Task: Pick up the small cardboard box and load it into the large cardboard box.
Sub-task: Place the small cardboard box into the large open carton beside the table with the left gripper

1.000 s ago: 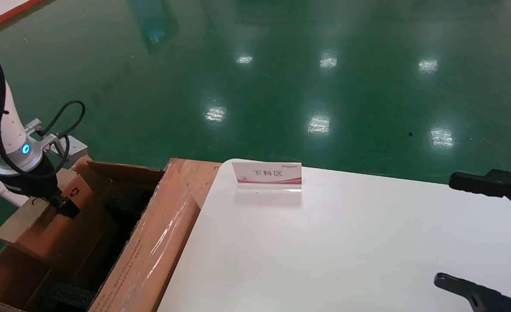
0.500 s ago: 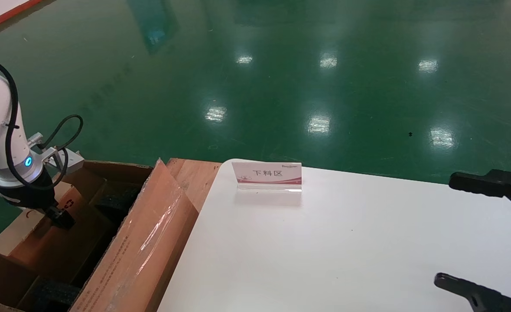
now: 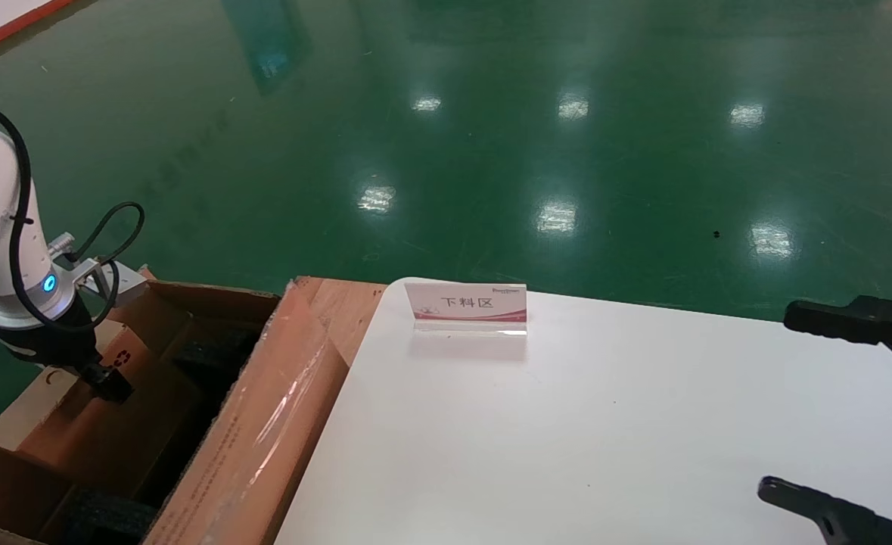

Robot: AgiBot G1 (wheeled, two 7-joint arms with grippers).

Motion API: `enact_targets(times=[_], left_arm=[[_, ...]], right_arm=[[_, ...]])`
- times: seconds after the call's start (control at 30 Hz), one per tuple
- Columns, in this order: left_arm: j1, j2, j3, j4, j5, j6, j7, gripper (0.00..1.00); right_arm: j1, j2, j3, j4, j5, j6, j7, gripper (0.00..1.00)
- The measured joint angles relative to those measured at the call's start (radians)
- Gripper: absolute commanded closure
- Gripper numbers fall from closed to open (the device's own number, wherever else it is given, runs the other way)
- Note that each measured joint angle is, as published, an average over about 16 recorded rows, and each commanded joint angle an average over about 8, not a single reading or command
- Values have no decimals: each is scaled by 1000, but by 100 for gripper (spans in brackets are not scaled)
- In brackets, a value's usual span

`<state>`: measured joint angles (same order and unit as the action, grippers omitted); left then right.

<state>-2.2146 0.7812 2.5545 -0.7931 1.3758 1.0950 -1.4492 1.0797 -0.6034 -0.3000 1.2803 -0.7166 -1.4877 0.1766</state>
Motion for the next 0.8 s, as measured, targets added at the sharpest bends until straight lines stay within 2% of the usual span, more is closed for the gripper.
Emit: enact_targets(times=[0.57,0.8], left_arm=[[-7,-1,0,-6,4,-2,-2,0],[-48,0,-14,-42,9,-24,11,0]], right_arm=[[0,0,0,0,0,0,0,0],[0,0,0,0,0,0,0,0]])
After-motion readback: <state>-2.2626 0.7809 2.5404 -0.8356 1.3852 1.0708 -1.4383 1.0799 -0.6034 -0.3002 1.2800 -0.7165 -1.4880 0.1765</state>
